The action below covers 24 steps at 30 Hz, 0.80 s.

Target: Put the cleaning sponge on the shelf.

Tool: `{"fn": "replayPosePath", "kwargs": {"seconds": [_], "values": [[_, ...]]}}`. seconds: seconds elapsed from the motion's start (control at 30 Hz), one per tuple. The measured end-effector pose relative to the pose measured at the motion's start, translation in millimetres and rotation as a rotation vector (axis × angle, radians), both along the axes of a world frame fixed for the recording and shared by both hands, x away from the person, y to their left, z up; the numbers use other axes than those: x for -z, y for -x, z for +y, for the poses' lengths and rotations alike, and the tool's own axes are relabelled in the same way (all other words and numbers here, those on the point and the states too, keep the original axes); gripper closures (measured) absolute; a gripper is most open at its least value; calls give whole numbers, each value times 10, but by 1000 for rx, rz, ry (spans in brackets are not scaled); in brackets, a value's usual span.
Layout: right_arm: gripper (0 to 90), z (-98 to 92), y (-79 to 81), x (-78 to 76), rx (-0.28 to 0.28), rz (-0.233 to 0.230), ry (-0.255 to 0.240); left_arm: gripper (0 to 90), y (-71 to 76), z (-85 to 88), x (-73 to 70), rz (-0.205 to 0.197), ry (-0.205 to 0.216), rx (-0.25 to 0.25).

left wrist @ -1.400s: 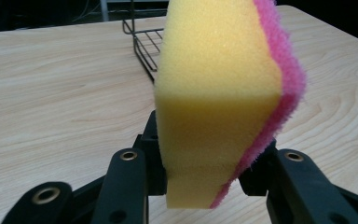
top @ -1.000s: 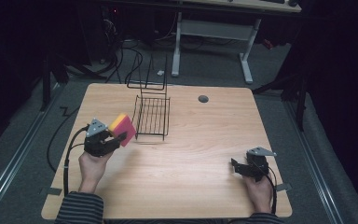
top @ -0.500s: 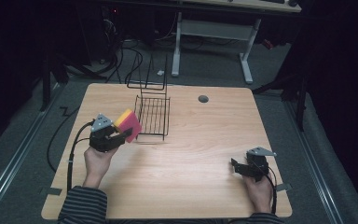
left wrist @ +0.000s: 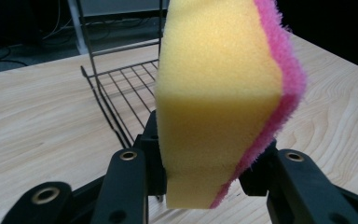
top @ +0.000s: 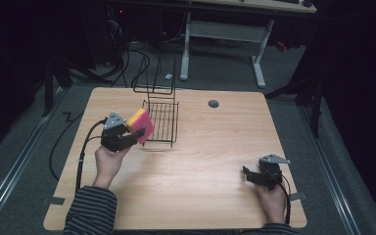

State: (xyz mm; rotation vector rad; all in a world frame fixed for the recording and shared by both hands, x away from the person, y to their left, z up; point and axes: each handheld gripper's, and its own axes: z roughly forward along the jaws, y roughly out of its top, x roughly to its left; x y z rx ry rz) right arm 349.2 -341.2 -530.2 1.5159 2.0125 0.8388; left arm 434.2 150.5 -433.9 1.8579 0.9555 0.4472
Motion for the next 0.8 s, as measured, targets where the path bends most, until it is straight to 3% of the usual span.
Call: {"fn": "replayPosePath", "kwargs": {"seconds": [0.17, 0.3, 0.47, 0.67, 0.8], "values": [[263, -3, -2, 0, -2, -1, 2, 612, -52, -93, -3, 0, -32, 15], [263, 0, 0, 0, 0, 0, -1, 612, -92, -153, 4, 6, -29, 25], [264, 1, 1, 0, 2, 1, -2, 612, -95, -230, 3, 2, -66, 38], [264, -4, -2, 0, -3, -2, 2, 611, -167, -301, -2, 20, -75, 44], [264, -5, -2, 0, -3, -2, 2, 612, -195, -359, 21, 0, -82, 41]]}}
